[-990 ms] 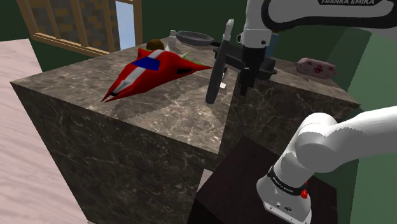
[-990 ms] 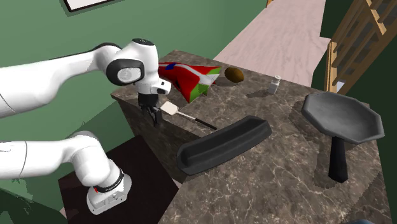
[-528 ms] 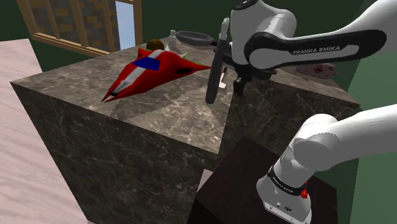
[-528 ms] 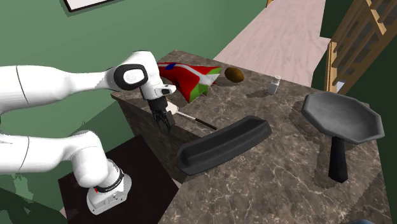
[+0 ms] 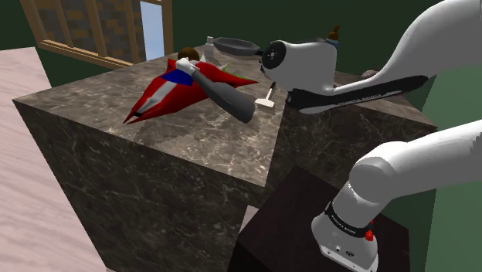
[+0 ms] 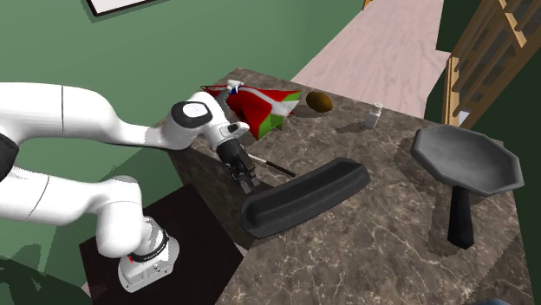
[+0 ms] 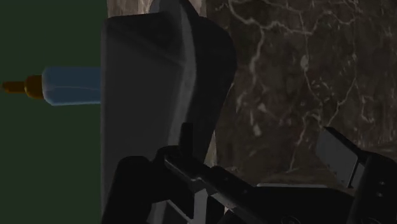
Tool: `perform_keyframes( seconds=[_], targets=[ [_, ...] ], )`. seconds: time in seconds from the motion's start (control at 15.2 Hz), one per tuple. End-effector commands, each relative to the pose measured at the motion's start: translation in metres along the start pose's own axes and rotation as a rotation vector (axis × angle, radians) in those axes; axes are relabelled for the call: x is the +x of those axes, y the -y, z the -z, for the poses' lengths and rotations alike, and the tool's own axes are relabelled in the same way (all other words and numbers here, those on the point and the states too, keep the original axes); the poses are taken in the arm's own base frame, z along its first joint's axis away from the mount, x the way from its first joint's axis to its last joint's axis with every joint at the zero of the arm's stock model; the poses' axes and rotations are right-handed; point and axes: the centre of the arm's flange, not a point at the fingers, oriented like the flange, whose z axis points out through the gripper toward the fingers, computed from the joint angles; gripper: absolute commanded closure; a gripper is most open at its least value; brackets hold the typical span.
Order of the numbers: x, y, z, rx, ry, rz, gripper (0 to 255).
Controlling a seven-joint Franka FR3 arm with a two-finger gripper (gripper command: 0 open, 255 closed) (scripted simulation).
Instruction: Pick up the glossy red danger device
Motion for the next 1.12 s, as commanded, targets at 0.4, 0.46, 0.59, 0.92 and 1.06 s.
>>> perform_keyframes(
  seconds=[0.4,0.46,0.59,0.92,1.06],
  targets=[
    [0.036,0.002,-0.044,-0.469,-0.083,-0.073,0],
    [0.037,0.006,-0.047,-0.469,-0.083,-0.073,0],
    [0.037,0.016,-0.052,-0.469,-0.083,-0.073,0],
    [0.039,0.032,-0.06,-0.469,-0.083,-0.073,0],
    [0.048,0.033,-0.066,-0.468,-0.082,-0.072,255]
  ],
)
